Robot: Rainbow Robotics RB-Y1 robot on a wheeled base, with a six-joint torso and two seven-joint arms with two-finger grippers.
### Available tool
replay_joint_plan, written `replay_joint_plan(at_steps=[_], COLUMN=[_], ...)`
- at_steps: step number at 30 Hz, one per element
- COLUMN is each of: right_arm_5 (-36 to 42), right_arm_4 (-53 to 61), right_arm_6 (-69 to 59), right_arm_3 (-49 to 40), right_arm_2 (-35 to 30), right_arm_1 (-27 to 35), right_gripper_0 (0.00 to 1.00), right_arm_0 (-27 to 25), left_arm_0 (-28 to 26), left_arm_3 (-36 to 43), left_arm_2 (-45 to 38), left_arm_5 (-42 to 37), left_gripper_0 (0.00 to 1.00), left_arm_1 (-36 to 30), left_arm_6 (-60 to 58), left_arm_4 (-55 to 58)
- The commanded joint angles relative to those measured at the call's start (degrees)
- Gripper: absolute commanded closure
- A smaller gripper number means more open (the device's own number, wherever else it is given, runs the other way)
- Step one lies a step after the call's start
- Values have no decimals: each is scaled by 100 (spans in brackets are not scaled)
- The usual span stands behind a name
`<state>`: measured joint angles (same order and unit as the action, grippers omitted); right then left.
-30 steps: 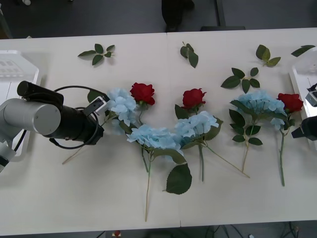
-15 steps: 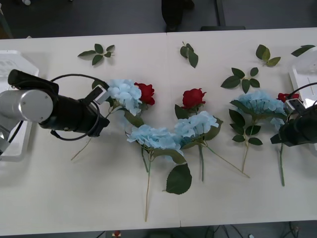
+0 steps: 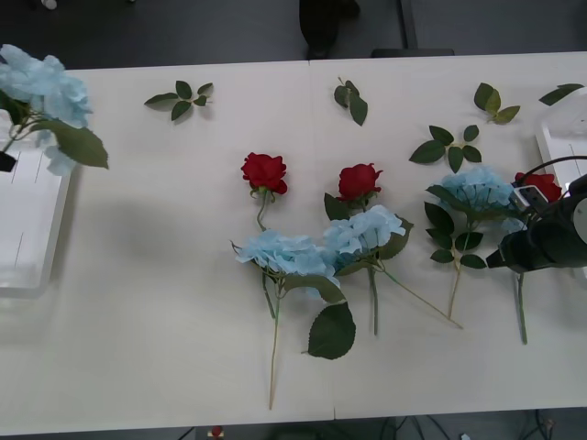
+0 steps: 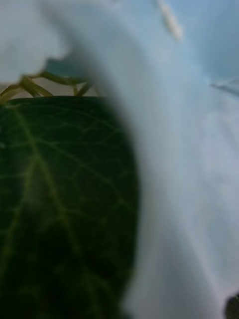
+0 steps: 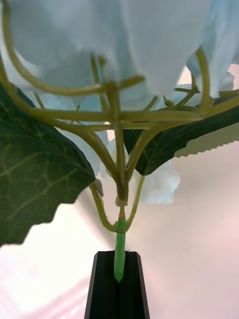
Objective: Place the red flowers into the right box and the blue flowers into the left box. If a person shows an open palm, hand one flower to the person first, then continue sorting.
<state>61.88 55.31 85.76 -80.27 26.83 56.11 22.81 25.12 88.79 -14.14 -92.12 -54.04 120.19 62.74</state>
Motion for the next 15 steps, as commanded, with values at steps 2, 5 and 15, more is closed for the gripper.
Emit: replay_joint_plan(at_steps=[2,5,15], right_arm_5=[96,114,123], right_arm_4=[-152,-205,-196], right_arm_6=[-341,-349,-411], right_arm_3=[-138,-138,-138], right_arm_2=[-38,-38,-38], right_arm_1=[-162,-179,-188], right_gripper_0=[4,13,67], right_arm_0=[48,66,83], left_arm_0=[98,98,98], left_arm_3=[-37,-424,-1470], left_arm_2=[-309,-309,-300], left_arm_5=[-288,-122,801], left_gripper_0=[100,100,100], left_arm_1=[-555,-704,-739], left_arm_6=[-119,-110,-233], left_arm_4=[-1150,-1501,-2670])
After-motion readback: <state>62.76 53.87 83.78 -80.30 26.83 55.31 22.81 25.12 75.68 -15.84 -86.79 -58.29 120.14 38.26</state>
